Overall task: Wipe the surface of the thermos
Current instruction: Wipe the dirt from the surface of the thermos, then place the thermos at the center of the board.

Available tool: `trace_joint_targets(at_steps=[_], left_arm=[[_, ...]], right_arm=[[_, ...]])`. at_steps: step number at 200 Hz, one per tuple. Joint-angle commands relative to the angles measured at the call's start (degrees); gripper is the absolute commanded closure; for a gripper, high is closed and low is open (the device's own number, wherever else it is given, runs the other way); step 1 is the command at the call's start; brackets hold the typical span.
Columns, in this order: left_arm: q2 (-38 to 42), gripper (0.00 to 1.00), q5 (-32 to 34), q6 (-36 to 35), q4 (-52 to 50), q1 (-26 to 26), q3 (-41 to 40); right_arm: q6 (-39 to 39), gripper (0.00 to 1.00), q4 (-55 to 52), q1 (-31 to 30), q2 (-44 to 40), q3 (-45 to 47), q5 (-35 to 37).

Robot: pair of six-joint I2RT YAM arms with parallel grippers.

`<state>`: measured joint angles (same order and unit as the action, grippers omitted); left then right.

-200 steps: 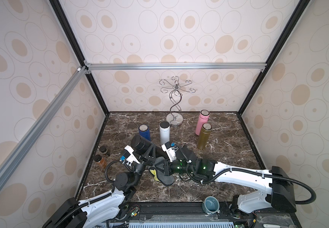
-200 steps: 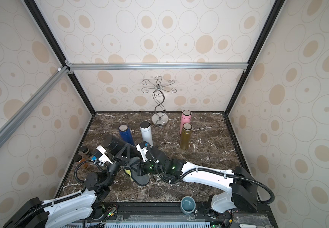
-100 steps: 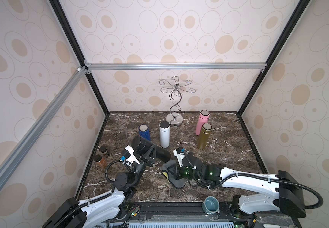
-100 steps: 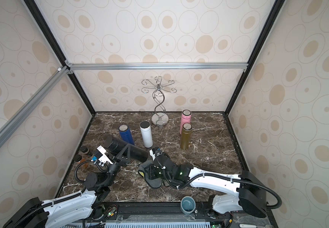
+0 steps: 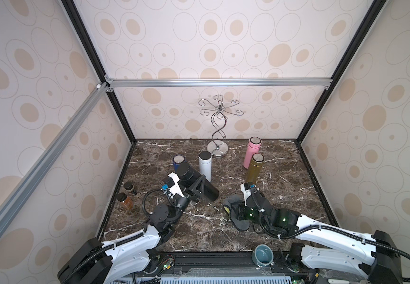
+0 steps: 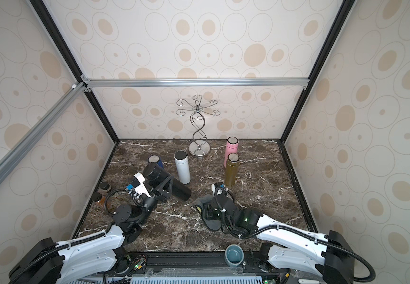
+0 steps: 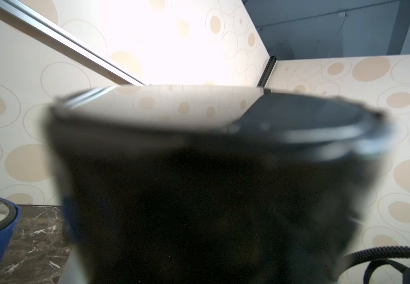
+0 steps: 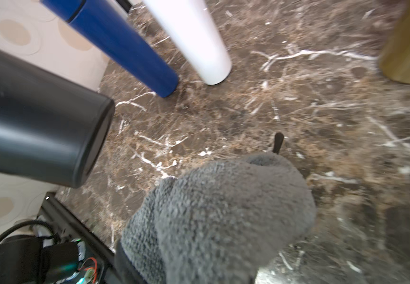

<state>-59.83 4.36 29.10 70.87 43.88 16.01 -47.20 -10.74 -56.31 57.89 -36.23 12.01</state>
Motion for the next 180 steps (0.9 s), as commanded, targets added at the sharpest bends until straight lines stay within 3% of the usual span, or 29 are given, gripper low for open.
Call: trace_joint_targets(at_steps=[1,38,61,115,180], left_arm=[[-1.5,1.0,-1.9,-1.0,-0.1,1.3,4.7],[-5.7,1.0,-2.2,-3.9,-6.6,3.7,10.7],[-8.8,1.0,-1.6,-5.7,-8.8,4.9,13.7],[-18.7,1.0,1.0,-11.0,-13.5,6.9,22.1],[-33.0,1.0,3.1,-16.2,-13.2,7.4,32.6]], right_arm=[[0.0,1.0,0.1,3.2,0.1,2.6,-2.0],[-0.7,1.0,7.7,7.5,-0.4,7.8,-10.2],[-1.1,1.0,11.3,8.5,-4.0,11.5,-11.7],[-1.3,1.0,3.3,10.9,-15.4,12.9,-5.5],[0.0,1.0,-9.4,17.9,-19.9,9.6,1.2]])
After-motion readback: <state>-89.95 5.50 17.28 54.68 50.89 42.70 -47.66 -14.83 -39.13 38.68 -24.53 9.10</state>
